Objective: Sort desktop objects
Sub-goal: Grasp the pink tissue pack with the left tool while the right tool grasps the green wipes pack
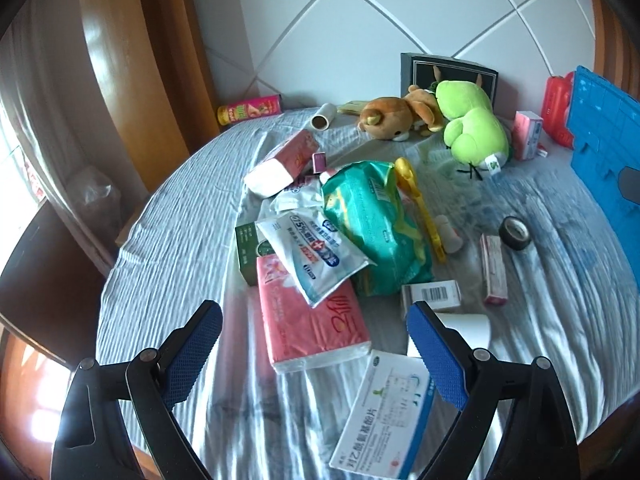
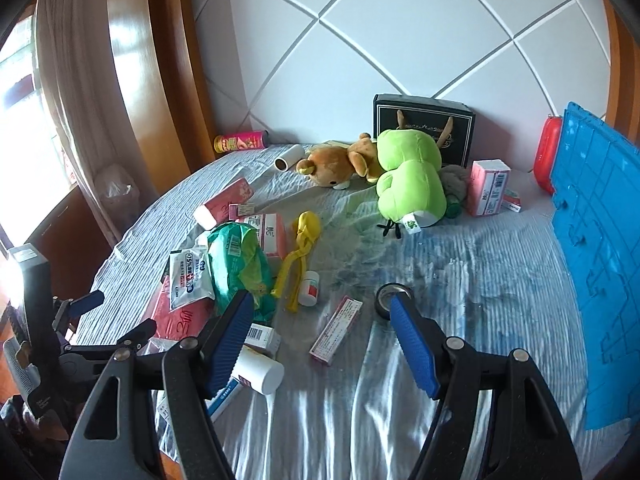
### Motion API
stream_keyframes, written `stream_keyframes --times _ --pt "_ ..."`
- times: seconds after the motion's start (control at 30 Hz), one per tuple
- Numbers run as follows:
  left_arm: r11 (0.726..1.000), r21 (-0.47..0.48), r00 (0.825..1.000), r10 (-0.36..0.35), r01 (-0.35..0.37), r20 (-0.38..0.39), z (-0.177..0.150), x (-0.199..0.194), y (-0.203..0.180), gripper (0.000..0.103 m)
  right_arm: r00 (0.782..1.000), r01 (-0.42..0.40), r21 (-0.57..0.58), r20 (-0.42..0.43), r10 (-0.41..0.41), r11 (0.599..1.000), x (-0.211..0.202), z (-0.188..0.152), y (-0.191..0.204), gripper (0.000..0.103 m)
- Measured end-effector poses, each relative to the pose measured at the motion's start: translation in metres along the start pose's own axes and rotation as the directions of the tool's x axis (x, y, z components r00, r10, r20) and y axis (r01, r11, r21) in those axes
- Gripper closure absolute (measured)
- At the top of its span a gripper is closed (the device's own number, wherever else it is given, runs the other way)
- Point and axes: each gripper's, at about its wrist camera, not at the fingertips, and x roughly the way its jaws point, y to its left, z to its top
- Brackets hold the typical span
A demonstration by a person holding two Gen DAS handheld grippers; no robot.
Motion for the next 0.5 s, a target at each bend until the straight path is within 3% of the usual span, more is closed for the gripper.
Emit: stream_keyframes --times 0.2,0.33,0.5 --pt "0.998 -0.054 0.997 -0.026 0.023 -0.067 -0.005 0.039 0.011 0.008 0.998 -0.020 -0.066 -0.056 0.016 0.998 0.032 0.003 0.018 0.033" --pt "0.995 -0.100 0.995 0.003 -0.013 -0.100 -0.010 0.060 0.016 0.008 0.992 -0.099 -0.122 -0.092 0.088 0.988 0.067 0.007 0.032 0.033" --pt "0.986 -0.161 0.988 0.025 -0.050 -0.154 -0.012 0.085 0.024 0.008 0.969 -0.219 -0.226 -0.164 0.185 0.949 0.121 0.013 0.070 0.033"
